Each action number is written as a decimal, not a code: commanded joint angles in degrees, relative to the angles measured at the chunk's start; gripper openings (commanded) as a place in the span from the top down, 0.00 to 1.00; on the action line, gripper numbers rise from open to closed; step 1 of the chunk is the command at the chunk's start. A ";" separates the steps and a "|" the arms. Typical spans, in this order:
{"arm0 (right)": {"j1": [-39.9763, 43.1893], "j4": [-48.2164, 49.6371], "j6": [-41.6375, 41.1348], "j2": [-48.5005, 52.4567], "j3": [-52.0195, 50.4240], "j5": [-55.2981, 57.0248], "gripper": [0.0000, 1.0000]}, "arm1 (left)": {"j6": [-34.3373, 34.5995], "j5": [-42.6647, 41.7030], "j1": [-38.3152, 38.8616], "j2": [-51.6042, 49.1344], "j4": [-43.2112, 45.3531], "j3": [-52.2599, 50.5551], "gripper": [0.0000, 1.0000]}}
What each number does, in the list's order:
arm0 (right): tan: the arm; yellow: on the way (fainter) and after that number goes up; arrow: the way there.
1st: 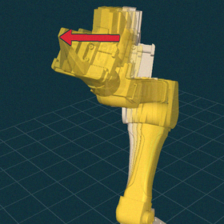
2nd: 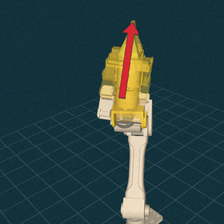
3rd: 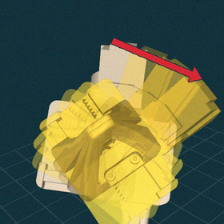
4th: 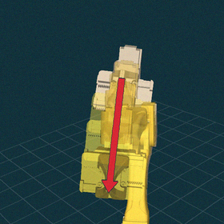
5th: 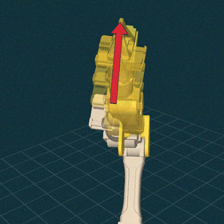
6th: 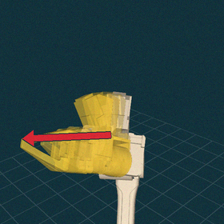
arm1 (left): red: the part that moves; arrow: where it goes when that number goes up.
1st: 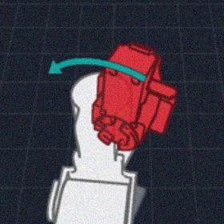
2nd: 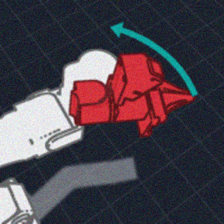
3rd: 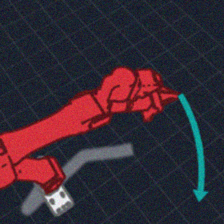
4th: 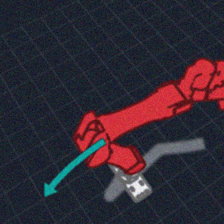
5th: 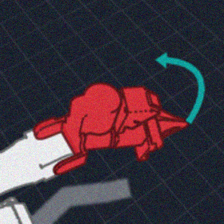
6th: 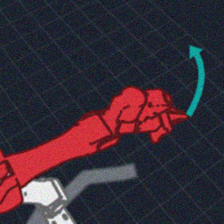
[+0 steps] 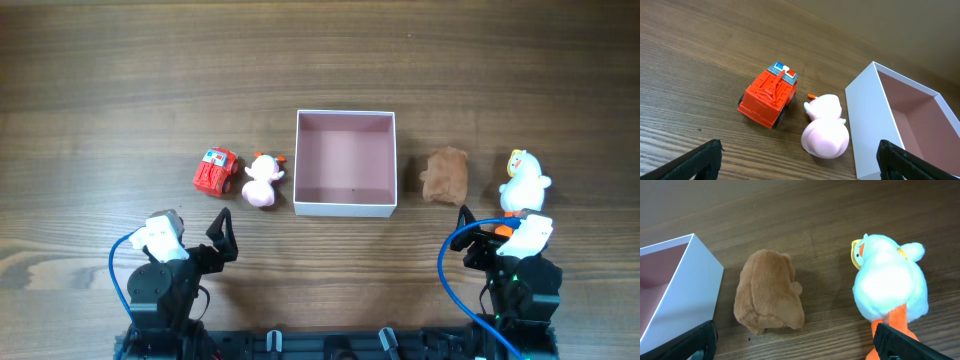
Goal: Pack container
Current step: 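Move both grippers toward the toys beside the box, then grasp the brown plush bear with the right gripper and drop it in the box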
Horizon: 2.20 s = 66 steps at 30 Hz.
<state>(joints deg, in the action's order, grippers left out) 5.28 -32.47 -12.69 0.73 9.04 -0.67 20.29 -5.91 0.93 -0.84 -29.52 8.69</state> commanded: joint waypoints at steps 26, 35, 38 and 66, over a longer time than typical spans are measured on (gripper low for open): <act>-0.28 0.09 0.52 -0.46 -0.20 -0.72 0.00 | -0.13 -0.92 -0.42 0.48 0.22 -0.52 0.00; -0.28 0.11 0.52 -0.46 -0.20 -0.72 0.00 | -0.13 -0.92 -0.42 0.48 0.22 -0.52 0.00; -0.28 0.11 0.52 -0.46 -0.20 -0.72 0.00 | -0.13 -0.87 -0.42 0.46 0.22 -0.52 0.00; -0.31 -17.35 -3.34 63.91 58.93 -13.44 0.00 | -3.13 -1.97 -0.46 -61.88 -9.49 51.47 0.00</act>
<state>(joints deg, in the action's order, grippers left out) 5.19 -45.93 -22.26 56.49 59.11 -23.00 22.06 -10.35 0.78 -53.36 -35.92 52.40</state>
